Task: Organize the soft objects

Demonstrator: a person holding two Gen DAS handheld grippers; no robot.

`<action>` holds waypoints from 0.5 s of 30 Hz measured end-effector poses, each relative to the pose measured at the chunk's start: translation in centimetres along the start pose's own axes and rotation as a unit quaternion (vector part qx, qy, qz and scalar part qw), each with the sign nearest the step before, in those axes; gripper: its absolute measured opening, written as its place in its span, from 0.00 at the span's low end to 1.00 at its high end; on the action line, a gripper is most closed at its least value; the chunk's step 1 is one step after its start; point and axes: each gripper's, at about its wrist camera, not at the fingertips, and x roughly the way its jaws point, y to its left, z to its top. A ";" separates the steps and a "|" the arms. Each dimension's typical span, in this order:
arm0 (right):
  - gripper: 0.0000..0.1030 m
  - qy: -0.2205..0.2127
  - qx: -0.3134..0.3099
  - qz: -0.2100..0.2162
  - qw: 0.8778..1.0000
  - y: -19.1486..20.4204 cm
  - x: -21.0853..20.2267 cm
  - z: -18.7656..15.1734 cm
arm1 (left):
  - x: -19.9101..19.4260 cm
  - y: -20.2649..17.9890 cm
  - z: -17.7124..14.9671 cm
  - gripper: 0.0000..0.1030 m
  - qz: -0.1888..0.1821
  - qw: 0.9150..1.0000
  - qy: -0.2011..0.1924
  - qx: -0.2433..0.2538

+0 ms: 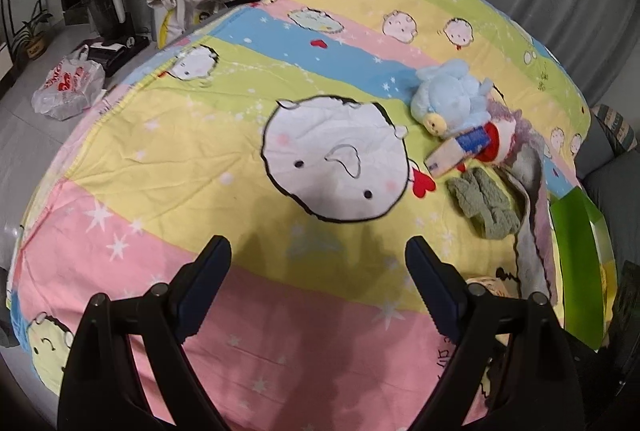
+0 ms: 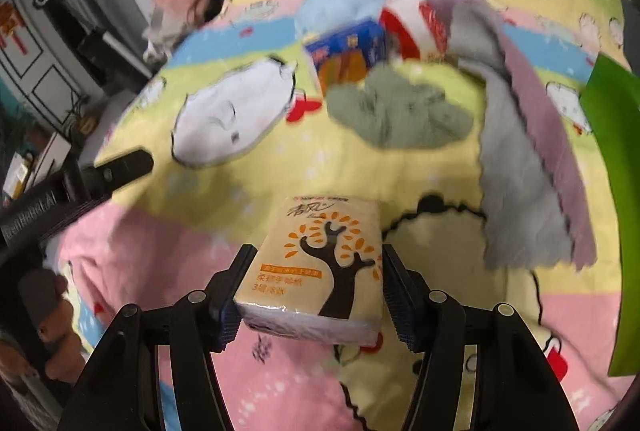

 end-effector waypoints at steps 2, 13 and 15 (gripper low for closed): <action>0.74 0.000 -0.004 0.002 1.000 -0.3 -0.5 -0.3 | 0.2 -0.2 -0.2 0.86 -0.006 1.000 0.008 0.002; 0.83 -0.050 0.111 0.090 0.989 -6.0 -4.8 0.6 | 0.7 -2.8 -2.1 0.77 -0.144 0.985 0.090 -0.003; 0.72 -0.037 0.121 0.104 0.986 -6.4 -4.1 0.5 | 0.6 -3.8 -2.8 0.63 -0.166 0.981 0.104 0.009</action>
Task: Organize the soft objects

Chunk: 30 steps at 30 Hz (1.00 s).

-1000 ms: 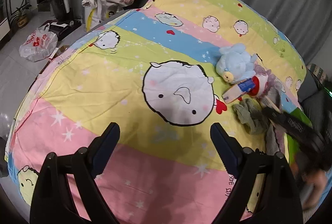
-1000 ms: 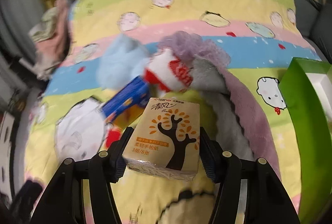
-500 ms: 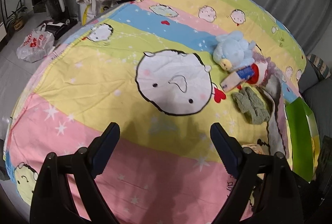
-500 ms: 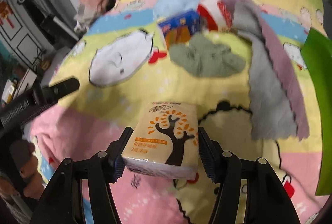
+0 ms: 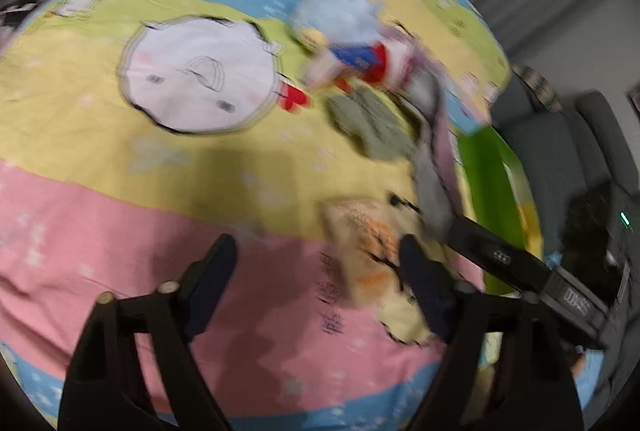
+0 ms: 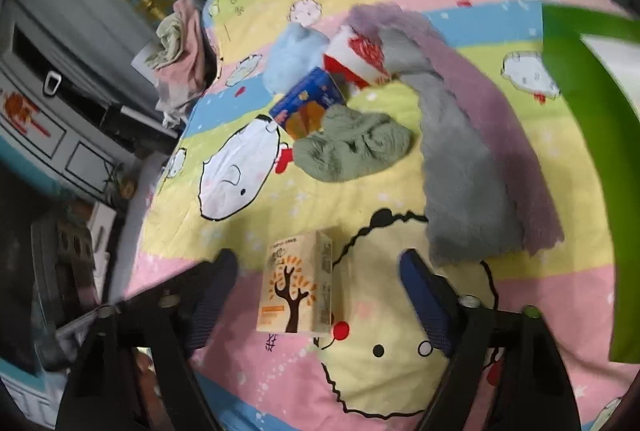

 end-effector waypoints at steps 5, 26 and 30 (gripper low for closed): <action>0.50 0.029 0.003 0.011 1.000 -0.1 1.6 0.0 | 2.1 -2.0 -1.5 0.35 -0.072 0.995 0.063 0.018; 0.49 0.021 0.027 0.040 0.999 0.6 0.3 -0.3 | 1.6 -7.8 -2.3 0.29 -0.019 0.991 0.018 0.134; 0.49 -0.022 0.025 0.040 0.999 0.0 -3.1 0.8 | 0.5 -11.1 -1.9 0.29 -0.020 0.985 -0.016 0.169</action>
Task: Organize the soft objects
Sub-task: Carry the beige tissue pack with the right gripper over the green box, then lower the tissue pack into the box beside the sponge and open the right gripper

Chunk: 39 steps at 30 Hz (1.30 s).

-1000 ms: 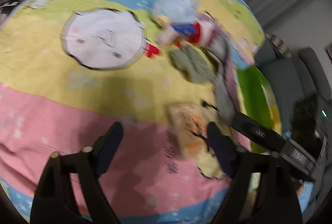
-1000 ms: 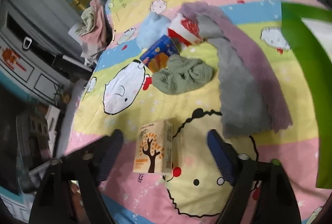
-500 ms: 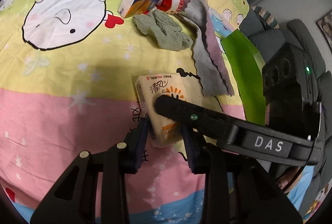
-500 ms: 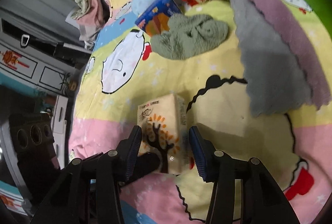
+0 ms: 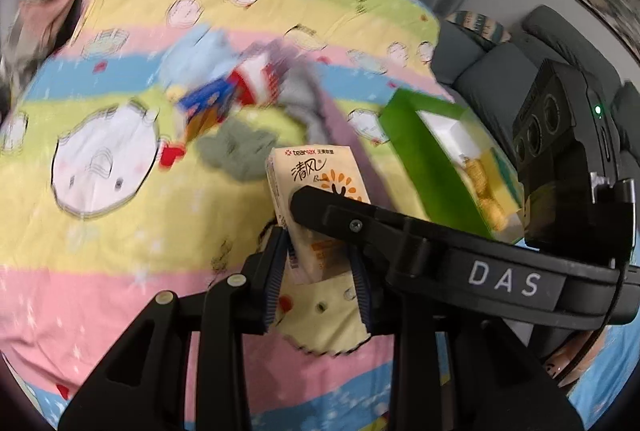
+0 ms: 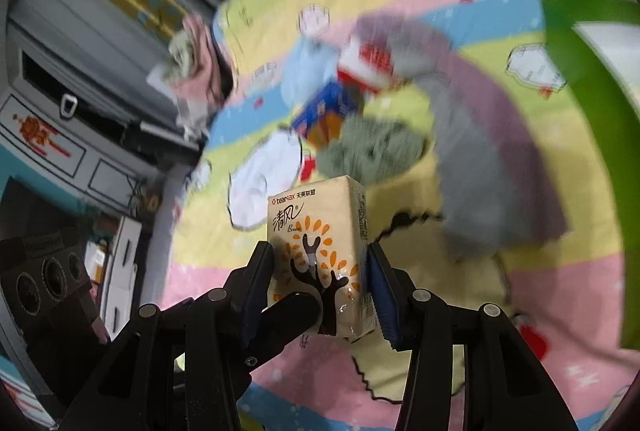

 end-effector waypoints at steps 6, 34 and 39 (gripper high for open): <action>0.49 -0.062 0.015 -0.003 0.998 -2.4 -5.3 2.7 | 0.2 -5.3 3.0 0.29 -0.009 0.998 -0.025 0.052; 0.49 -0.146 0.142 -0.121 0.971 -17.7 -13.6 6.4 | 12.2 -19.0 7.2 0.24 -0.121 0.987 0.028 0.101; 0.49 -0.142 0.132 -0.167 0.967 -18.0 -13.1 6.5 | 13.4 -19.4 6.9 0.17 -0.111 0.988 0.036 0.105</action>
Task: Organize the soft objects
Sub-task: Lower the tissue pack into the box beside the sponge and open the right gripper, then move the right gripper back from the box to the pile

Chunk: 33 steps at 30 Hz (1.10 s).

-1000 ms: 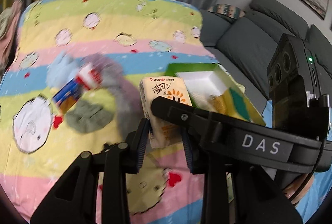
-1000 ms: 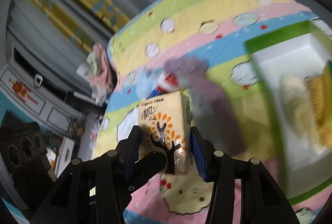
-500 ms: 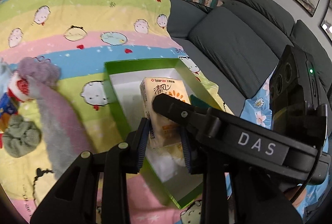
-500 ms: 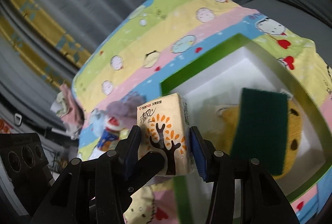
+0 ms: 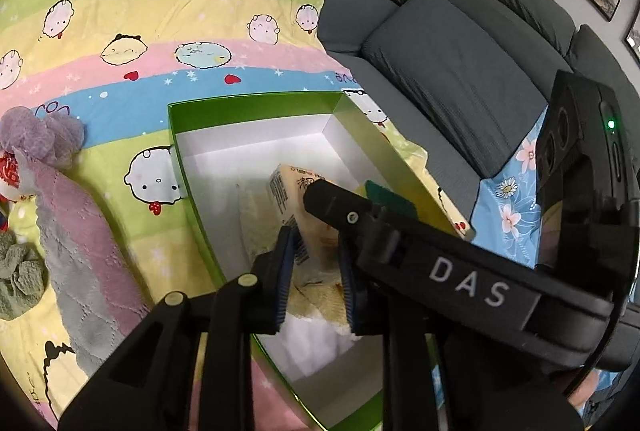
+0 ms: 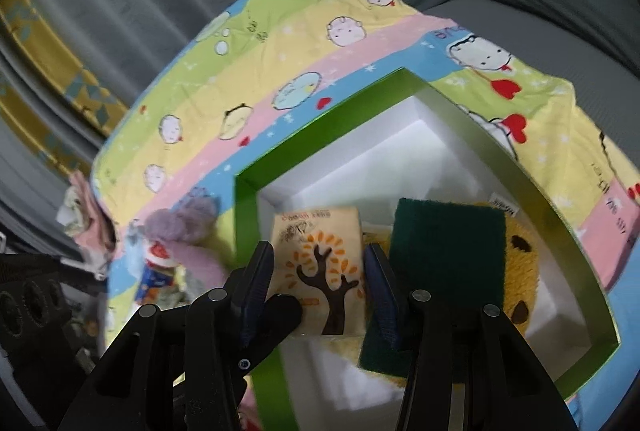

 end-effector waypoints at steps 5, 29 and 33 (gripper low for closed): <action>0.48 0.006 0.003 0.003 1.000 -0.3 0.8 0.2 | 0.6 0.5 0.1 0.17 0.009 1.000 0.007 -0.002; 0.62 -0.048 -0.058 -0.039 0.996 1.7 -0.6 0.0 | 0.5 0.9 0.3 0.61 0.114 0.993 -0.002 0.007; 0.77 -0.071 -0.059 -0.027 0.995 1.8 -1.7 -0.1 | -1.4 1.1 -0.1 0.77 0.107 0.994 -0.020 0.010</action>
